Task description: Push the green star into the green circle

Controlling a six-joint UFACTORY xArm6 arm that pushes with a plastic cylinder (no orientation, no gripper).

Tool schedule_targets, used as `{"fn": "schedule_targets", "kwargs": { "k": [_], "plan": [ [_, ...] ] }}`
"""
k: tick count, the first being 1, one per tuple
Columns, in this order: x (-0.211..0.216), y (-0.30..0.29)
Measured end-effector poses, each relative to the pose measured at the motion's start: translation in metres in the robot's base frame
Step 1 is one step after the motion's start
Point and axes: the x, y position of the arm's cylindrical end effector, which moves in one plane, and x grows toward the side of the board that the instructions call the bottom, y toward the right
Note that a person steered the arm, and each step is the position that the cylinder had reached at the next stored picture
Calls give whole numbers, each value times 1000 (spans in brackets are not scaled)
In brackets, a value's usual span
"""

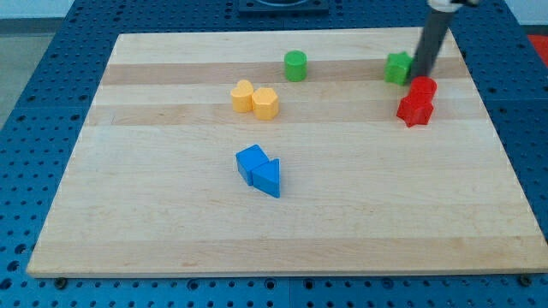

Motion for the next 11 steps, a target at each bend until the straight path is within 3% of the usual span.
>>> {"fn": "schedule_targets", "kwargs": {
  "k": [1,4,7,9,11],
  "plan": [
    [-4,-39],
    [-37,37],
    [-41,-92],
    [-41,-99],
    [-41,-145]
  ]
}}
